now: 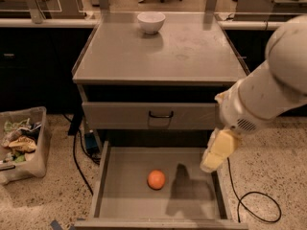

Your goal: Pick orange from middle drawer and place on counter

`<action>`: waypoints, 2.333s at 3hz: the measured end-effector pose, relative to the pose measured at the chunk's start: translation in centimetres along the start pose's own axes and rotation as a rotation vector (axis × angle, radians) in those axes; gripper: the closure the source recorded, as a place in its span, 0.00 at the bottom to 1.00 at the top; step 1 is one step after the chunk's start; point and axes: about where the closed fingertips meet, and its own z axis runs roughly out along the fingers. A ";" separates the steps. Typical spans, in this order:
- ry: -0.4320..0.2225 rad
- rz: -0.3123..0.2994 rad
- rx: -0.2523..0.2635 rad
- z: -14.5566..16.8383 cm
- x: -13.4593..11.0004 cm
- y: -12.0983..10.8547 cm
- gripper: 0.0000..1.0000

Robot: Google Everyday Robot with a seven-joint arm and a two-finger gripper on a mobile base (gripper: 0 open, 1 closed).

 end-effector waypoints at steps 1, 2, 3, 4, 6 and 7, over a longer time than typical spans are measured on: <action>0.039 0.077 0.019 6.0 2.5 1.2 0.00; 0.067 0.164 0.018 10.6 4.5 2.6 0.00; 0.067 0.163 0.018 10.6 4.5 2.6 0.00; 0.035 0.149 0.023 11.1 4.1 3.2 0.00; -0.042 0.164 -0.040 18.2 2.8 3.2 0.00; -0.018 0.172 -0.064 22.5 2.4 2.9 0.00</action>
Offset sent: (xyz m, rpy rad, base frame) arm -0.0080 0.0009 -0.1896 -0.0221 0.1117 -0.2458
